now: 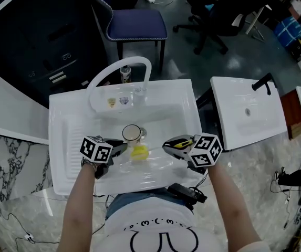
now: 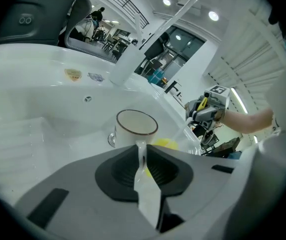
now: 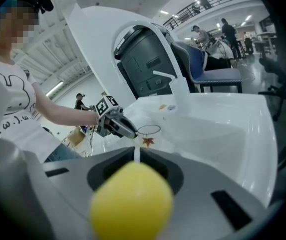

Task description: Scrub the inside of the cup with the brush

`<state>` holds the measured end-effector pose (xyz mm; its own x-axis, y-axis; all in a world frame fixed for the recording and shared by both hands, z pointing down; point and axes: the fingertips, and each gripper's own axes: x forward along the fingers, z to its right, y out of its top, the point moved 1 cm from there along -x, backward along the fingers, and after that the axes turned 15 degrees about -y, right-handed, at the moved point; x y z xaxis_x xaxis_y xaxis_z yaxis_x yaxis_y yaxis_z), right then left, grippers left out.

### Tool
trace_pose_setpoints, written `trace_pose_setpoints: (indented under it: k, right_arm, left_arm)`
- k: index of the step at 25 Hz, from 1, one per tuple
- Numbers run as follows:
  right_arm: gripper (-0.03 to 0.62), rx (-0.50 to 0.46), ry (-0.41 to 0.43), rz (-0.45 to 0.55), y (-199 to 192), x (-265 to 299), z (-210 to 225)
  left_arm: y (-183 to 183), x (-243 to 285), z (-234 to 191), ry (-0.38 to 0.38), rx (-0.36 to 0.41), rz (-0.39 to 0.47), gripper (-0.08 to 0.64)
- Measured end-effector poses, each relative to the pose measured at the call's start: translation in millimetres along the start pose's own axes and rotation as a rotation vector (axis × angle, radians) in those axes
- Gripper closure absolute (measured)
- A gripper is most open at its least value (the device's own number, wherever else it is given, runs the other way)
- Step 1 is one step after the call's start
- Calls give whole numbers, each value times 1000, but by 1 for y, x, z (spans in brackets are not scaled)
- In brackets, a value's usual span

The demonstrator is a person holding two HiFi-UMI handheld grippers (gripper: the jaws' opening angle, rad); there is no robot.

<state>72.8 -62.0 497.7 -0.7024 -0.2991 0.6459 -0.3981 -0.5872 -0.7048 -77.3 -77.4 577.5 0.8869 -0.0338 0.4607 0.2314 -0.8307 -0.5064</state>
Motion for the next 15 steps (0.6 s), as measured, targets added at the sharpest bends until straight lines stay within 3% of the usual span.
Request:
trace_pose_setpoints:
  k: [2, 8, 12, 15]
  right_arm:
    - [551, -4, -27, 11, 4, -7, -3]
    - [551, -42, -225, 68, 32, -44, -7]
    - [551, -25, -265, 137, 49, -53, -12]
    - [551, -59, -292, 104, 45, -45, -14]
  left_arm:
    - [0, -1, -3, 34, 20, -3, 495]
    - [0, -6, -6, 88, 33, 21, 495]
    - [2, -3, -4, 90, 38, 26, 495]
    - [2, -1, -1, 90, 50, 21, 495]
